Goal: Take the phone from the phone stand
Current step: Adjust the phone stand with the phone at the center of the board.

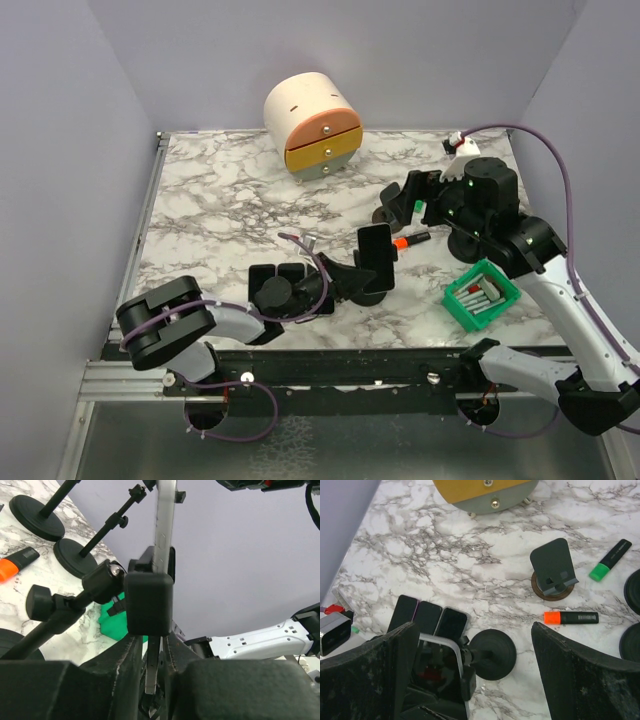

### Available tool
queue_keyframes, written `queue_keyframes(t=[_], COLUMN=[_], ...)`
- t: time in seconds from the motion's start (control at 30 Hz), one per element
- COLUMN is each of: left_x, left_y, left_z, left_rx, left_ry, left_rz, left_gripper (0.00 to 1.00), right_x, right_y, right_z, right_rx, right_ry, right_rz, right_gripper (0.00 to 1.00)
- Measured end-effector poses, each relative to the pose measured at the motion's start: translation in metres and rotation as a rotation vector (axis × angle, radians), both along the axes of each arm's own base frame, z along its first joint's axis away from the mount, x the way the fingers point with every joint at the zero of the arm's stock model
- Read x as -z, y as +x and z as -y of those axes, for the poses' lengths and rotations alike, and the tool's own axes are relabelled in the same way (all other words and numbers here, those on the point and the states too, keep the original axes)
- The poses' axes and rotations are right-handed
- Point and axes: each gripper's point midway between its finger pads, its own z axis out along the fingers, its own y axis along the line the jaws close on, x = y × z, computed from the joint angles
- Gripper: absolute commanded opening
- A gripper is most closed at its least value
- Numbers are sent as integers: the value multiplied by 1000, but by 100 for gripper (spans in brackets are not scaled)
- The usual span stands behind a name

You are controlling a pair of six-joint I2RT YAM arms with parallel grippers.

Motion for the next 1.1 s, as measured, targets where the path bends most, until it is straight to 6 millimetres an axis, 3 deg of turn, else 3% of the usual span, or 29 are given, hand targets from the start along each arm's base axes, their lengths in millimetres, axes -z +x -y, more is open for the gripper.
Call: queue_keyframes(t=[0.23,0.4,0.5,0.6,0.77,0.93,1.0,1.1], left_x=[-3,-3,-6,-17,-43,-68,-81,-92], left_y=[-4,-7,-10,-14,-20,-15,-11,-6], left_z=[-11,-22,-35,-50,-84,-118,-129,-137], left_rx=[-11,-29,-52,-76,-144,-263,-317,-364], left_ry=[4,10,13,-2,-41,-34,-7,57], left_rz=[5,18,32,57,94,124,147,179], left_gripper=[44,64,76,98,99,99,99,99], right_x=[-5,-12,-27,-48,-70,-94,-90,-68], right_y=[3,0,-6,-18,-24,-3,3,-11], right_z=[-9,-8,-6,0,-2,-20,-39,-72], right_rx=[-16,-8,-8,-12,-55,-64,-64,-73], right_ry=[57,91,129,177,187,132,76,-38], right_rz=[27,38,82,144,208,219,200,148], right_gripper=[100,100,100,100,100,100,100,100])
